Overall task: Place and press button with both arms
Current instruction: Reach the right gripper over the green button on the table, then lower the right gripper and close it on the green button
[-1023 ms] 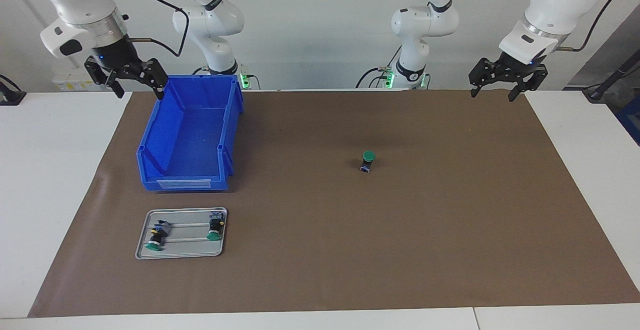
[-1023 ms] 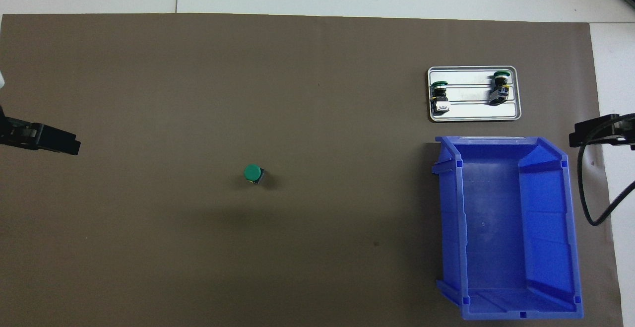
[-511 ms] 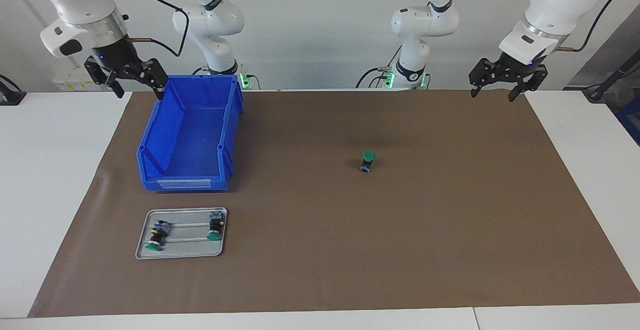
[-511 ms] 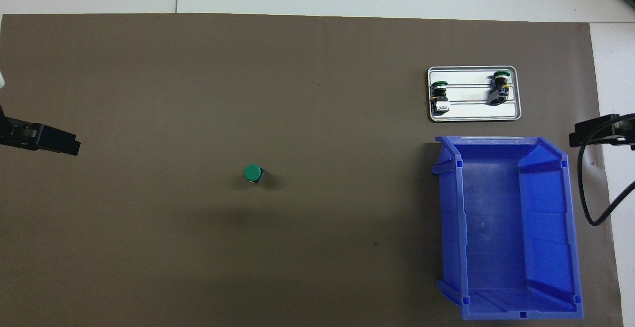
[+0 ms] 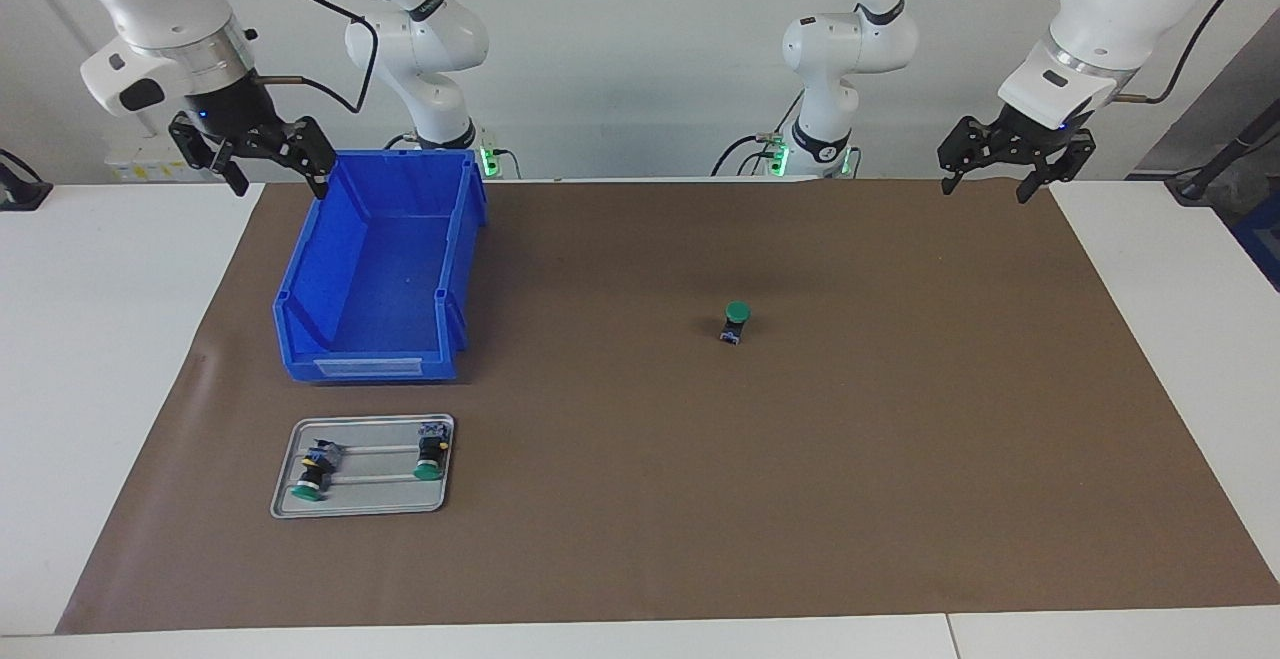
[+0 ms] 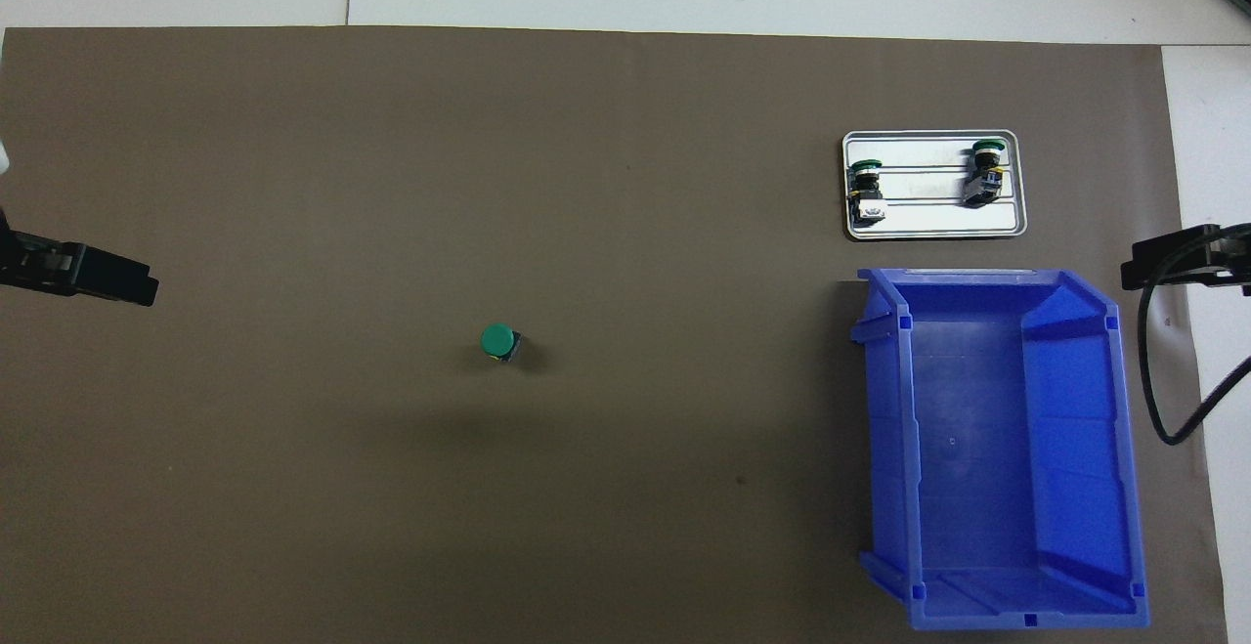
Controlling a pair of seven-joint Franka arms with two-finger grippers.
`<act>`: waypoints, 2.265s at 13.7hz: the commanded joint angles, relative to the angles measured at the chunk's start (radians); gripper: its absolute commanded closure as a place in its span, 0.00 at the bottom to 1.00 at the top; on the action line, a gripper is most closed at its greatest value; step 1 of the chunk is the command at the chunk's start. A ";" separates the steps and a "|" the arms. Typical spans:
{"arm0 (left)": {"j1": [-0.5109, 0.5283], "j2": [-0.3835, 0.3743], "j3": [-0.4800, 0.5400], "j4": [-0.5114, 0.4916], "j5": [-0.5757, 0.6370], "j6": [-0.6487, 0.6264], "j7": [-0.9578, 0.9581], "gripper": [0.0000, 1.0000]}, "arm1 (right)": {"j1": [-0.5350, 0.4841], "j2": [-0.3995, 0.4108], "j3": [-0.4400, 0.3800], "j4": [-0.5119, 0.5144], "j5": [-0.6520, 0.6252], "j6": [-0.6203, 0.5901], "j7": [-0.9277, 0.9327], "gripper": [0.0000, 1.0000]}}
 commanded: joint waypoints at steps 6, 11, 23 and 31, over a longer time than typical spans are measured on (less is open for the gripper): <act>0.009 -0.028 -0.006 -0.032 0.007 0.015 0.008 0.00 | 0.012 -0.024 0.006 -0.025 0.010 -0.020 -0.016 0.00; 0.010 -0.028 -0.006 -0.032 0.007 0.015 0.010 0.00 | 0.168 -0.001 0.006 -0.066 0.012 0.063 0.122 0.00; 0.010 -0.028 -0.006 -0.032 0.007 0.015 0.008 0.00 | 0.635 0.319 0.008 -0.060 0.050 0.540 0.791 0.00; 0.010 -0.028 -0.006 -0.032 0.007 0.015 0.008 0.00 | 0.769 0.681 0.008 0.256 0.041 0.623 1.214 0.00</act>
